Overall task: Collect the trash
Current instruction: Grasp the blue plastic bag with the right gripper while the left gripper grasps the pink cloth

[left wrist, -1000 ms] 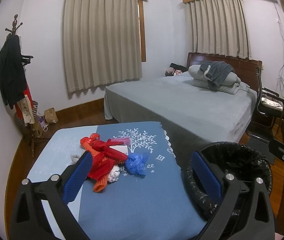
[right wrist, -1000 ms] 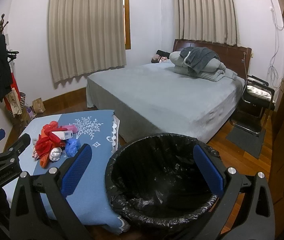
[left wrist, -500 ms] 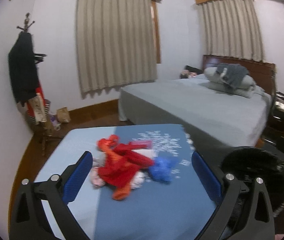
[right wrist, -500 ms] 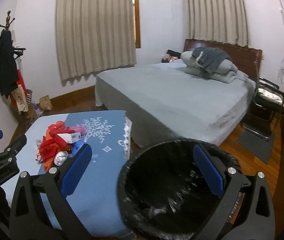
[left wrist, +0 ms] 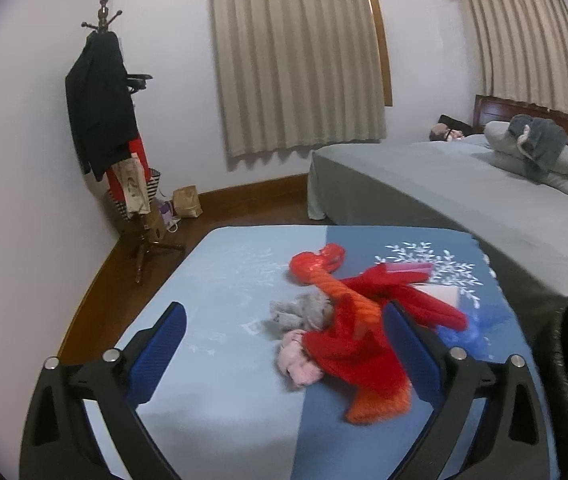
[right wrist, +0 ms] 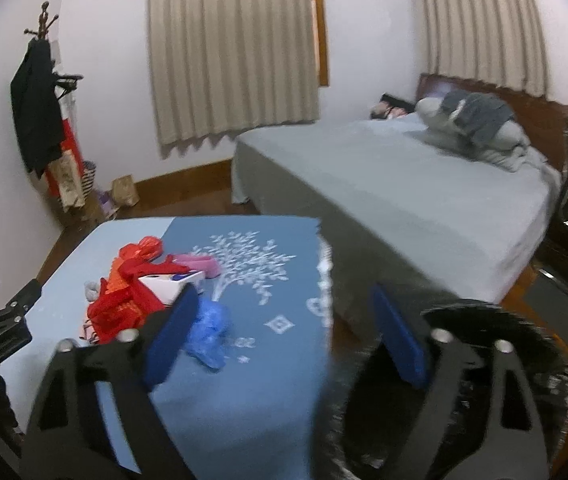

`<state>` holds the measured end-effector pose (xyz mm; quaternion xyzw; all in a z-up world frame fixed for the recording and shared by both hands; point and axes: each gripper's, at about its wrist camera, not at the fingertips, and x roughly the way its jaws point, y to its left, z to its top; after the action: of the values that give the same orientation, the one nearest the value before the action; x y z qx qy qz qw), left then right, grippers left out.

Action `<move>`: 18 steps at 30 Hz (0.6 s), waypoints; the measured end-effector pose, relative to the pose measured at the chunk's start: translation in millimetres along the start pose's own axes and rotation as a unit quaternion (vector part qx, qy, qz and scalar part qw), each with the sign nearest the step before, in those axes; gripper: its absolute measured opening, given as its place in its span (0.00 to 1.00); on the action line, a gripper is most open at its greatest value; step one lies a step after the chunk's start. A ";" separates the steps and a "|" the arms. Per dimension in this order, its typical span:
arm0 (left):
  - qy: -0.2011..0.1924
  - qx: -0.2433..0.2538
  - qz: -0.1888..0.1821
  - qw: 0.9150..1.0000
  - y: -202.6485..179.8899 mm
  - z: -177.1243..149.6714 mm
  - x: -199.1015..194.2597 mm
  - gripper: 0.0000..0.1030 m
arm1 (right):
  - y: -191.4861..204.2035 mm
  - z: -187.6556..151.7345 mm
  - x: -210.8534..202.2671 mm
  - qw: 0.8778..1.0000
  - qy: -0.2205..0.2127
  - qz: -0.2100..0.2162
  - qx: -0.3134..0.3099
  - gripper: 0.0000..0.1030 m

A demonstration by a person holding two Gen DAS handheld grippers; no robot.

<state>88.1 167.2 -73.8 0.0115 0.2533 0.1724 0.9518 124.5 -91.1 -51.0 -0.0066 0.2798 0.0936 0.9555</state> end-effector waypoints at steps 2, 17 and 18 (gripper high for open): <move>0.006 0.000 -0.001 1.000 0.1 1.0 12.3 0.90 | 9.9 2.6 14.9 1.000 0.007 0.014 0.000 0.77; 0.053 -0.001 0.015 0.998 21.1 -21.4 70.3 0.82 | 46.6 -15.3 112.5 0.996 0.085 0.031 -0.029 0.63; 0.059 -0.003 0.016 0.998 21.7 -25.1 73.7 0.81 | 46.5 -19.8 116.9 0.995 0.093 0.033 -0.026 0.63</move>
<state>128.8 210.6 -128.6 0.0025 0.3086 0.1888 0.9323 202.1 -26.2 -128.5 -0.0312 0.3648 0.1318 0.9212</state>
